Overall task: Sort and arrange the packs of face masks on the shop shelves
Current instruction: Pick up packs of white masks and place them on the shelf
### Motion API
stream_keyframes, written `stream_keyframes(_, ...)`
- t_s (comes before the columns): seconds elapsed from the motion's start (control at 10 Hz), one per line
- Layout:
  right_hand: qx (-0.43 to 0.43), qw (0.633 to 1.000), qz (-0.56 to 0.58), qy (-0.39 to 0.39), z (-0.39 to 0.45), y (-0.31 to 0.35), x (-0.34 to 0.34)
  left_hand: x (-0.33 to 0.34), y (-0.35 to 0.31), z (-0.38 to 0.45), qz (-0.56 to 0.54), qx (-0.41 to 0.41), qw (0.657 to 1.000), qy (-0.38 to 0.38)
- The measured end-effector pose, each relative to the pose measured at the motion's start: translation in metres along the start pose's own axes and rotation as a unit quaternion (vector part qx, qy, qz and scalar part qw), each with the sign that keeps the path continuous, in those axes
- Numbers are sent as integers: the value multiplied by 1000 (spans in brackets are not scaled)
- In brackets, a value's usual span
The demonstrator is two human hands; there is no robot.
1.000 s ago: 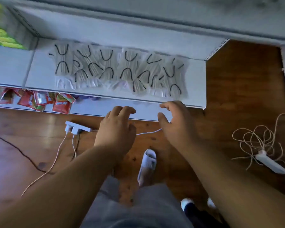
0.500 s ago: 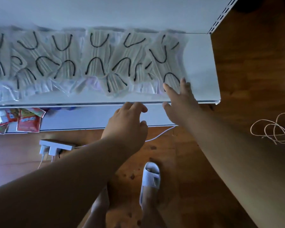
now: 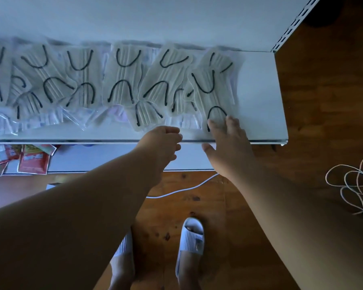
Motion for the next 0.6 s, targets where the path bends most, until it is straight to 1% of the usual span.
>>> stream_keyframes(0.1,3,999,-30,-14,8,-1,6,0,1,4,-12,4,1000,5)
stream_keyframes(0.2,7,995,21,-99,6,2,-2,3,1,4,-20,6,999,24)
stream_keyframes(0.3,-50,968,143,-200,-11,17,-17,12,-4,2,-72,5,995,70)
stream_keyframes(0.4,-168,947,186,-201,-25,46,-20,10,-11,5,-160,-14,985,61)
stream_keyframes(0.5,-165,947,193,-197,-17,54,-21,-12,-17,14,-111,9,992,-58)
stream_keyframes(0.6,-73,977,145,-140,20,52,-30,-29,-22,15,-65,18,993,-96)
Point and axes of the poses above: each hand's wrist, its own z-axis towards the middle knuckle, its own x-axis out of the palm, y = z × x, the point moved 5 cm from there along z, towards the middle knuckle, and after that the axes turned 12 degrees about -z, right-handed, at the moved point
